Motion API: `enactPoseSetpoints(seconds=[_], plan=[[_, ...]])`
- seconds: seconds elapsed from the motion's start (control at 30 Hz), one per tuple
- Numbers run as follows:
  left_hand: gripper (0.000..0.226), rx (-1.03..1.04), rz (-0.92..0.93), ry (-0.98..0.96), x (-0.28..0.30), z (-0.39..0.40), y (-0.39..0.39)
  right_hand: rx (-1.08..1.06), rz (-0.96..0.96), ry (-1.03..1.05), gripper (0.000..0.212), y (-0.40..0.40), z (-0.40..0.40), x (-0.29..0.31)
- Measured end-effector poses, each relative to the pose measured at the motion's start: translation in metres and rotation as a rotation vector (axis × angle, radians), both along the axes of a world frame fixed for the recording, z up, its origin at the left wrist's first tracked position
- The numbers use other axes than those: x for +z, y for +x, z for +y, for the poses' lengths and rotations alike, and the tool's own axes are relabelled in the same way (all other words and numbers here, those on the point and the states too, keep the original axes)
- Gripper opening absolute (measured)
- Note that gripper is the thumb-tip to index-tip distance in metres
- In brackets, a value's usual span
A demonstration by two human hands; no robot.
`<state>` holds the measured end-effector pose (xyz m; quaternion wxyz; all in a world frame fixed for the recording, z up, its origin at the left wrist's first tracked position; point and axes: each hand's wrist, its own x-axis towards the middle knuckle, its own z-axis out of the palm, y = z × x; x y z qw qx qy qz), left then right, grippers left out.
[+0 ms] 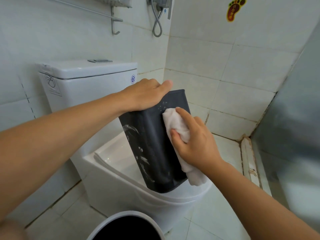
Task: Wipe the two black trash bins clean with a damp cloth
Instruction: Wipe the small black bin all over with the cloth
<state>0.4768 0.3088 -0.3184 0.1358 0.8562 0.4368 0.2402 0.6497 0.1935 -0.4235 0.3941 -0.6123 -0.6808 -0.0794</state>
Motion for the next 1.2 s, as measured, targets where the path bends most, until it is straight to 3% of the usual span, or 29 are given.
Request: enactPoseSetpoints(seconds=[0.13,0.23,0.3,0.43,0.5,0.67,0.77,0.87,1.07,1.2], plan=[[0.09,-0.008,-0.003,-0.066,0.0,0.001,-0.002,-0.104,0.121,-0.022,0.055,0.009,0.022,0.014],[0.078,-0.035,-0.041,-0.113,0.001,-0.003,-0.003,-0.136,0.174,-0.024,0.052,0.011,0.035,0.024],[0.072,-0.046,-0.083,-0.157,0.001,-0.003,-0.003,-0.108,0.119,-0.011,0.052,0.004,0.032,0.028],[0.099,-0.037,-0.14,-0.225,0.003,-0.004,-0.004,0.122,-0.105,0.025,0.054,-0.023,0.014,0.029],[0.099,-0.039,-0.171,-0.256,0.004,-0.007,-0.006,0.14,-0.168,0.016,0.055,-0.022,0.012,0.033],[0.093,-0.052,-0.165,-0.232,0.007,-0.01,-0.001,-0.094,-0.024,-0.028,0.046,0.002,0.025,0.045],[0.104,-0.046,-0.161,-0.242,0.008,-0.01,0.002,0.036,-0.065,0.008,0.051,-0.018,0.015,0.042],[0.099,-0.035,-0.201,-0.286,0.009,-0.01,0.0,0.192,-0.183,-0.01,0.056,-0.031,0.003,0.042],[0.115,-0.062,-0.175,-0.281,0.008,-0.009,0.001,-0.062,-0.108,-0.012,0.051,-0.017,0.016,0.053],[0.104,-0.026,-0.2,-0.266,0.009,-0.008,-0.001,0.134,-0.196,-0.011,0.056,-0.035,0.003,0.044]])
